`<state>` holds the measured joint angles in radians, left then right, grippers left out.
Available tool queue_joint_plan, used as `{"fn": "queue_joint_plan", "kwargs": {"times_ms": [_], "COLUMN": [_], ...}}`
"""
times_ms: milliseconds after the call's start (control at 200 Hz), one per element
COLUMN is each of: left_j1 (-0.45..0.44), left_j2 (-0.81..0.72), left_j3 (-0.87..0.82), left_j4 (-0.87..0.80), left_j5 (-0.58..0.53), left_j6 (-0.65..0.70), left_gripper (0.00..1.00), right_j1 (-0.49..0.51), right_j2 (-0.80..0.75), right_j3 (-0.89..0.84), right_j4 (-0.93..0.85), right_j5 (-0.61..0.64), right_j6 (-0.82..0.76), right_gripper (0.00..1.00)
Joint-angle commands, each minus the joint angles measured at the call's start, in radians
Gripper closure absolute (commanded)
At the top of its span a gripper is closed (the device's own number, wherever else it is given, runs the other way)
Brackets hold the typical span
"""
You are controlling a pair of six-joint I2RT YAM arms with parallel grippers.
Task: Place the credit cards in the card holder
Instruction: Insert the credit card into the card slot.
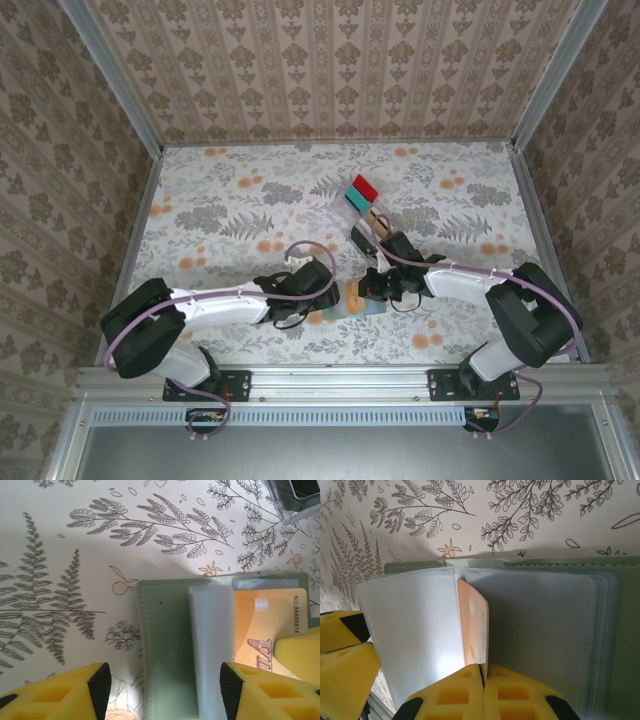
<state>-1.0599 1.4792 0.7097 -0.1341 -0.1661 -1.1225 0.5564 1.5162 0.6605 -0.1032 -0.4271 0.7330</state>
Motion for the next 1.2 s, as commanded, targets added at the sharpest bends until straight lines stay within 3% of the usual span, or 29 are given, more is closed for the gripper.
{"fn": "queue_joint_plan", "kwargs": {"times_ms": [0,185,260,555,820,1195], "left_j1": [-0.002,0.003,0.008,0.013,0.013,0.016], "left_j2": [0.049,0.088,0.097,0.098,0.101,0.126], "left_j3": [0.036,0.017,-0.009,-0.023,-0.025,-0.007], "left_j4": [-0.028,-0.053,-0.023,-0.031,-0.037,-0.025], "left_j5": [-0.021,-0.041,-0.029,-0.032,-0.032,-0.014], "left_j6": [0.006,-0.039,-0.049,-0.045,-0.048,-0.029], "left_gripper": [0.44,0.73,0.78,0.87,0.91,0.93], "right_j1": [0.004,0.004,0.004,0.004,0.002,0.019], "right_j2": [0.044,0.056,0.055,0.057,-0.047,0.117], "right_j3": [-0.029,-0.025,-0.024,-0.024,-0.025,-0.012], "right_j4": [-0.034,-0.018,-0.004,0.069,0.037,0.068], "right_j5": [0.034,0.010,-0.017,-0.097,-0.056,-0.060], "right_j6": [-0.007,-0.015,-0.018,0.002,0.006,0.012], "right_gripper": [0.95,0.94,0.94,0.94,0.96,0.94]}}
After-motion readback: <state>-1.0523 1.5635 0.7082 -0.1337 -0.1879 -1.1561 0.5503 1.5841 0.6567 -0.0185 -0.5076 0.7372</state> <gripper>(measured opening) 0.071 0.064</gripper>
